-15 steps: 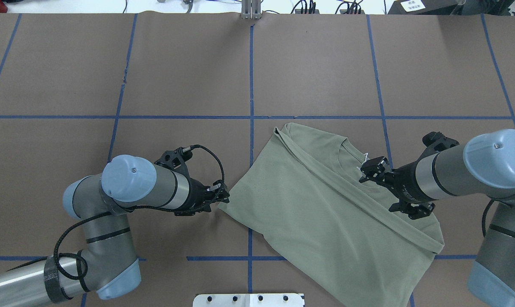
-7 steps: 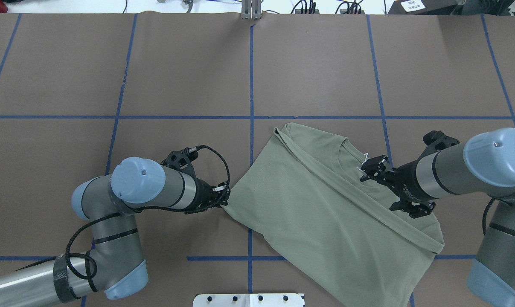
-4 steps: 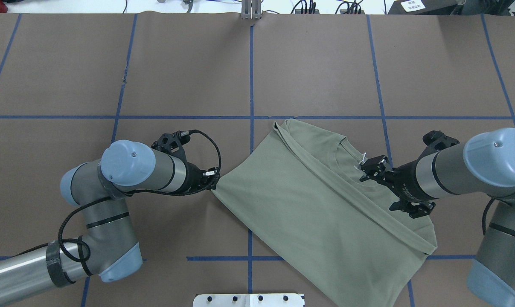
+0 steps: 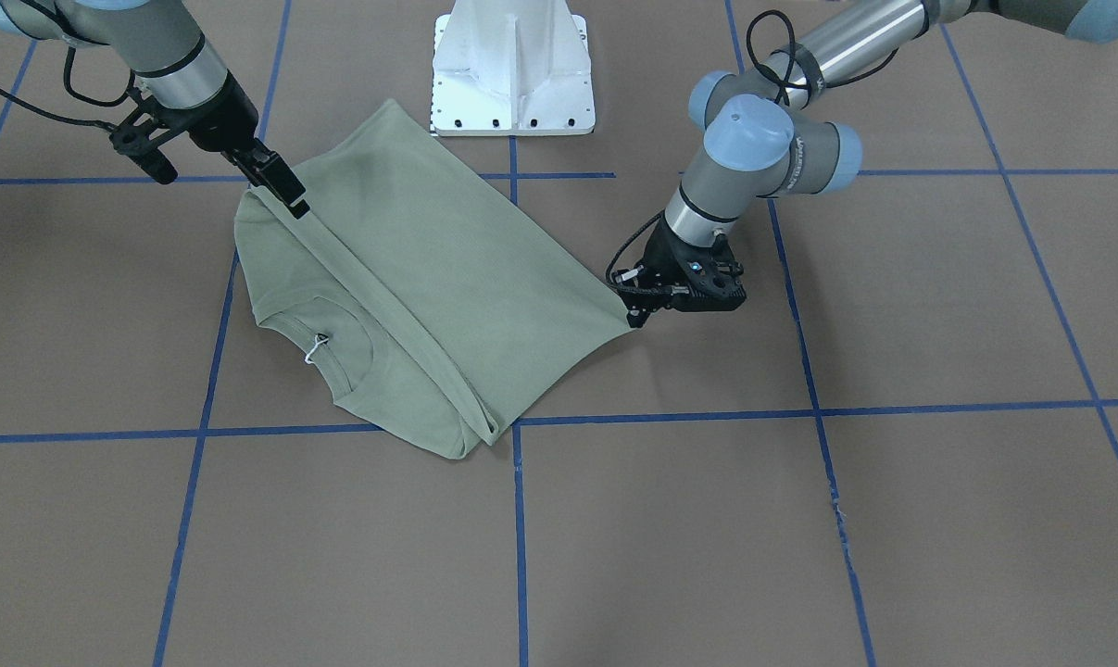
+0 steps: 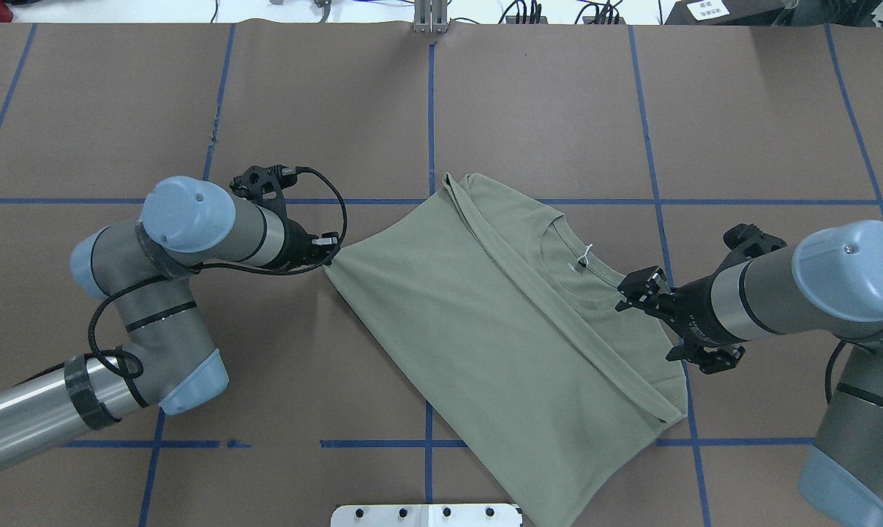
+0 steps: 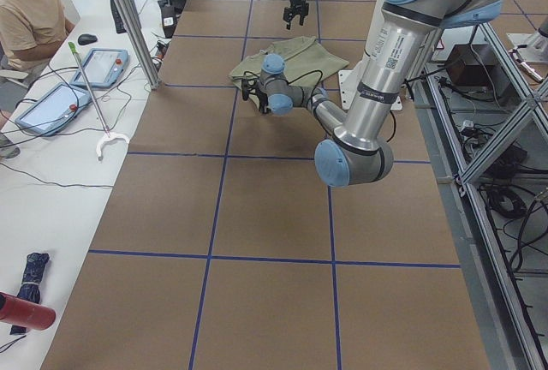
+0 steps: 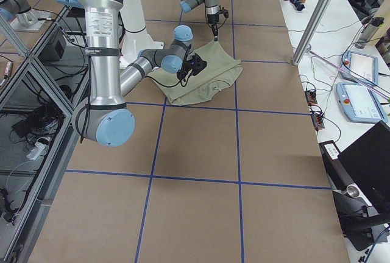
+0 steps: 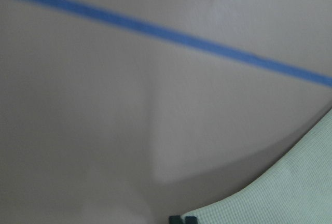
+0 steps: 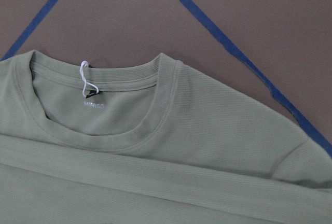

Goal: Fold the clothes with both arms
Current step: 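Drag the shirt with both grippers to turn it lengthwise toward the robot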

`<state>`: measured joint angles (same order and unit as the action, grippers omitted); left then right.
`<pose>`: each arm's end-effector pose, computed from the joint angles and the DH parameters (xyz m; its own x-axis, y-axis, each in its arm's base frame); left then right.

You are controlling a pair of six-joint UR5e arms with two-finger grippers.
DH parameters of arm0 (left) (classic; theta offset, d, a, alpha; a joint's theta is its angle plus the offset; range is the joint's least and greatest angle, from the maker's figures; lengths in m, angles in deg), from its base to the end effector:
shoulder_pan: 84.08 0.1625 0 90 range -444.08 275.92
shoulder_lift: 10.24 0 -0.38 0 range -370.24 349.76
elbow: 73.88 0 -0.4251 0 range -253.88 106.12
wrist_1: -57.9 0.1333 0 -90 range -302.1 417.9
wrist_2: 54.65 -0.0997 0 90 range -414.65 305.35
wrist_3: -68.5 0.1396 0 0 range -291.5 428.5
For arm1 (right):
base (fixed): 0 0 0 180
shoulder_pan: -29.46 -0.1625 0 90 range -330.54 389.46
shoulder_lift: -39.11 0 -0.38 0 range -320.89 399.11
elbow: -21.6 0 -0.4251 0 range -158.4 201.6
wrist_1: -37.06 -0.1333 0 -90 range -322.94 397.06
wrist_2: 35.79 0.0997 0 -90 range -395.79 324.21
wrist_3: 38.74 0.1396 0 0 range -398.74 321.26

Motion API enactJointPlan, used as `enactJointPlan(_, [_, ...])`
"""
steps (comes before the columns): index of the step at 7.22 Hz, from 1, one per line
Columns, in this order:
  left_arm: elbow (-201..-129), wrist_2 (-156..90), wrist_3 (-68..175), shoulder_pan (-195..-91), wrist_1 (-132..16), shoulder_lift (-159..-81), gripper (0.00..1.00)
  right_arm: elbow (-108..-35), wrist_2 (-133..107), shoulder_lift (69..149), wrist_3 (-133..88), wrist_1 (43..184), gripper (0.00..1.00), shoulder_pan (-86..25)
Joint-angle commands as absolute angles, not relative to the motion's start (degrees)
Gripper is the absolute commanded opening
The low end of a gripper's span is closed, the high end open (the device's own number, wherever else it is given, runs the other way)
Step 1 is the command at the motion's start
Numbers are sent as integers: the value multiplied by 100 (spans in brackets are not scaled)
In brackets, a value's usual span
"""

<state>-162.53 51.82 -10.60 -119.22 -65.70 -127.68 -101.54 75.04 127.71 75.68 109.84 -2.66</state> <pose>0.5371 -0.4927 0.2943 0.4718 -0.1103 -0.8748 0.2674 0.9633 0.0227 -0.3990 -0.3493 0.3038 0.3697 0.6883 0.6242 -0.4538 0.7199 -0.5251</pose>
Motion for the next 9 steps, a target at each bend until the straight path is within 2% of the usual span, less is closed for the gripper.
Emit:
enactJointPlan(1, [-15104, 5205, -333, -12798, -7030, -13429, 0, -10162, 7451, 12761, 7560, 10975, 100, -305])
enactJointPlan(3, [-13278, 5205, -322, -13143, -7829, -14702, 0, -10145, 7328, 12561, 7560, 10975, 100, -349])
enactJointPlan(5, [-11623, 5188, -322, -13162, -8838, -15531, 0, -9997, 7232, 12394, 7578, 10957, 100, -332])
enactJointPlan(6, [-11285, 5075, -278, -13162, -9009, -15648, 0, -9891, 7118, 12201, 7604, 10931, 100, -323])
enactJointPlan(9, [-11009, 5030, -278, -13162, -9212, -15746, 0, -9531, 7003, 11638, 7595, 10983, 100, -271])
